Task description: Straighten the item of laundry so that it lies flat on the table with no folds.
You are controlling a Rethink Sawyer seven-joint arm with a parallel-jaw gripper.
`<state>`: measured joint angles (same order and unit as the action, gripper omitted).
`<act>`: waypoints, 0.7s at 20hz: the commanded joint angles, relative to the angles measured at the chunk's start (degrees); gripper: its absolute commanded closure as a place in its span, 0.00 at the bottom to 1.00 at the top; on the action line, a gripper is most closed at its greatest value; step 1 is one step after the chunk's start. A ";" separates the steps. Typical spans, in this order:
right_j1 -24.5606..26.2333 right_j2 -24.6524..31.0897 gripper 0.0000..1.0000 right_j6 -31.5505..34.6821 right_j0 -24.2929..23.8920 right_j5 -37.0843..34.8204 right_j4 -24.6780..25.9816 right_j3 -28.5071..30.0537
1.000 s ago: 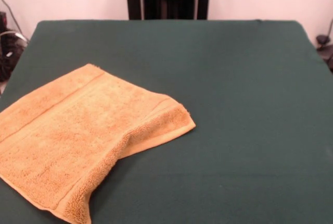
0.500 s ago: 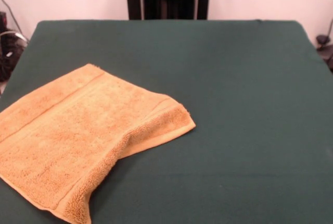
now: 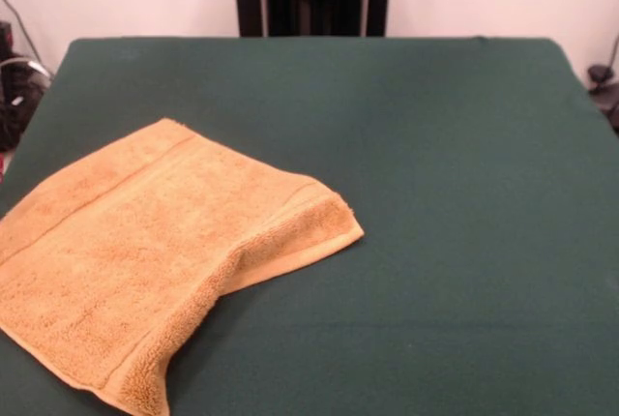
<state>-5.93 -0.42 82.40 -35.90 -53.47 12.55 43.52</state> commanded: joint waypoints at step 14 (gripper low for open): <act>4.93 6.11 0.00 0.07 6.50 5.46 2.29 6.78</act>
<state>-5.84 -0.66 82.40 -34.36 -53.18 14.18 42.43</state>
